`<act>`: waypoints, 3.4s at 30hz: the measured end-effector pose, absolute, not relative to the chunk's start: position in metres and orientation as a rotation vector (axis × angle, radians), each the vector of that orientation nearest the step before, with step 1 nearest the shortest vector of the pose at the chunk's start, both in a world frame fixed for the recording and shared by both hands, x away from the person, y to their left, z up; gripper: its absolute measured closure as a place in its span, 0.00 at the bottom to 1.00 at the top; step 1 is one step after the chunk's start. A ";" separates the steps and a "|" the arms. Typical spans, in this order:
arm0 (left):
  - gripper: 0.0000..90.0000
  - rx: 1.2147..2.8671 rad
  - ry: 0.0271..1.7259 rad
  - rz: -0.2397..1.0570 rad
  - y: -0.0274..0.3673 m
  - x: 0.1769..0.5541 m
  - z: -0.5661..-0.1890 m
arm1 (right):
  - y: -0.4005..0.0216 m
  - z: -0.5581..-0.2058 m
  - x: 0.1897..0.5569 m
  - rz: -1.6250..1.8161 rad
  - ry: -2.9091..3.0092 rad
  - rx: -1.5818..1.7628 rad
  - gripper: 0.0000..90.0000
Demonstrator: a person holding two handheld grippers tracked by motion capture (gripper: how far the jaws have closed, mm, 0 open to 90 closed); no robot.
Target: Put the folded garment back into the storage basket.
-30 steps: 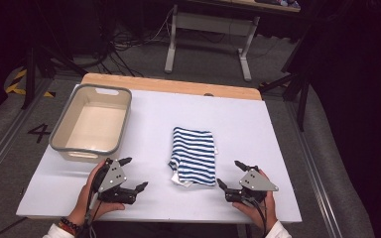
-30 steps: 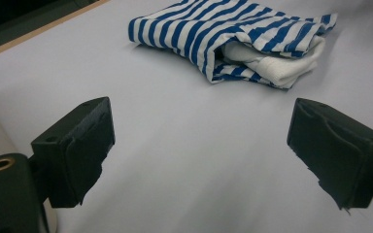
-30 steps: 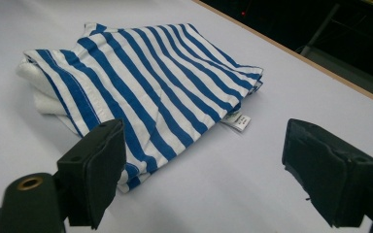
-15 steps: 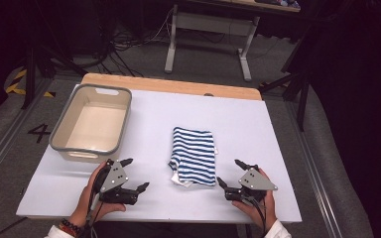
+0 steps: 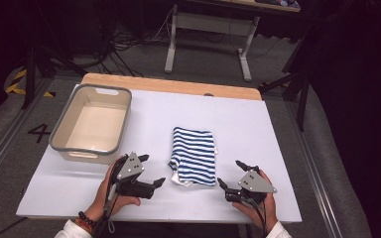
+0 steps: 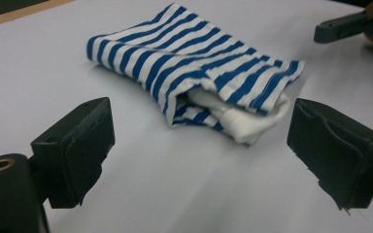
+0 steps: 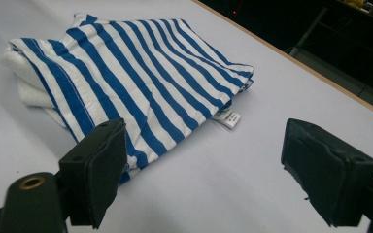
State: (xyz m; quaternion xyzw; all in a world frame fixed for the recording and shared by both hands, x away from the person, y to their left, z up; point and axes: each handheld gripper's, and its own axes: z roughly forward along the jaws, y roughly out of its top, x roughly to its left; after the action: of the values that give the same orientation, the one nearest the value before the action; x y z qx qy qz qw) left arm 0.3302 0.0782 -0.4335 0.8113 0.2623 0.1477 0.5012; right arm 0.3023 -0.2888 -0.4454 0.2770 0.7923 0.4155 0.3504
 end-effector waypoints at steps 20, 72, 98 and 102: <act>0.12 2.130 0.832 0.195 -0.002 0.391 -0.464 | -0.287 -0.451 0.303 1.047 2.076 0.711 0.19; 0.73 2.216 0.696 0.107 0.033 0.384 -0.456 | -0.219 -0.445 0.457 1.096 2.359 0.941 0.11; 0.73 2.238 0.660 0.176 0.030 0.381 -0.457 | -0.202 -0.458 0.472 1.056 2.524 0.965 0.29; 0.73 2.236 0.661 0.183 0.029 0.380 -0.457 | -0.203 -0.456 0.464 1.079 2.522 0.977 0.47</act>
State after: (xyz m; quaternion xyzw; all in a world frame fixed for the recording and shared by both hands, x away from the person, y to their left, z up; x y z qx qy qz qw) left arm 0.3802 0.0289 -0.4569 0.8800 0.2602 0.0719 0.3908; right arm 0.4639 -0.2026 -0.4561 0.3333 0.8603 0.3682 0.1146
